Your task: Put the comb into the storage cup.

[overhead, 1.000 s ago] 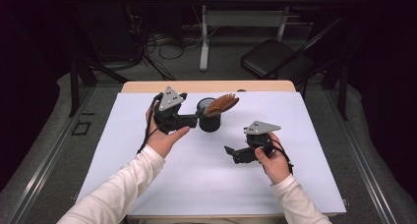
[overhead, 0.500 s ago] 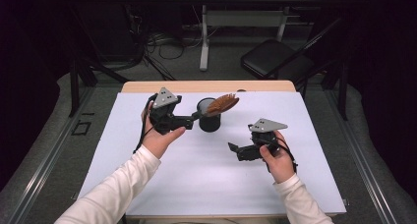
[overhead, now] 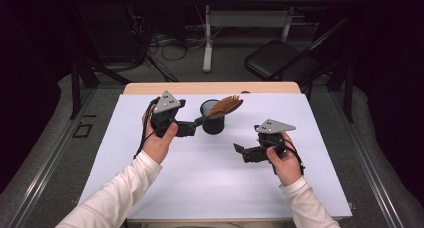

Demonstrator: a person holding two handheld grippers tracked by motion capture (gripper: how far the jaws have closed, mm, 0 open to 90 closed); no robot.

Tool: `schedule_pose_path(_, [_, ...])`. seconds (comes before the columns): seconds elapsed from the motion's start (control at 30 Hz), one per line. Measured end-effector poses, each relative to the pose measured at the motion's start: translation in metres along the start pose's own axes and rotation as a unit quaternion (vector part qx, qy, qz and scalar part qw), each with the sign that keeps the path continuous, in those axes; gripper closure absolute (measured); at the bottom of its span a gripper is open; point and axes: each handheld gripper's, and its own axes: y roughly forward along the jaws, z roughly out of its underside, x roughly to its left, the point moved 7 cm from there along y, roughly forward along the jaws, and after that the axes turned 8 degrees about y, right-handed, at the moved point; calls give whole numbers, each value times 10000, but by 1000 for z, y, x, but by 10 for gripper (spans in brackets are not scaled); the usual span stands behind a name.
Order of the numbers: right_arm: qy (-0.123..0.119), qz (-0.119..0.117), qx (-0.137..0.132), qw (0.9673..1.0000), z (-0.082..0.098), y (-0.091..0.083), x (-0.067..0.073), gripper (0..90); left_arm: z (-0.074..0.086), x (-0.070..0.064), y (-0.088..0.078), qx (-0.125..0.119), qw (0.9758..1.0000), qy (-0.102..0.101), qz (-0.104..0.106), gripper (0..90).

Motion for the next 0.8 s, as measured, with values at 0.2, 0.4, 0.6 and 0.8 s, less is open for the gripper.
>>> schedule_pose_path(0.2, [18,17,-47,10000,-3,-4,-1,27,2,0,-5,4,10000,-2,-9,155])
schedule_pose_path(0.4, [2,32,-76,10000,-5,-7,-1,27,6,1,-11,5,10000,-70,-8,155])
schedule_pose_path(0.6, [1,61,-115,9999,-7,-10,-2,27,11,4,-18,-89,9998,-160,6,155])
schedule_pose_path(0.8, [23,74,-134,9999,-9,-12,-2,27,15,6,-24,-83,9998,-176,45,157])
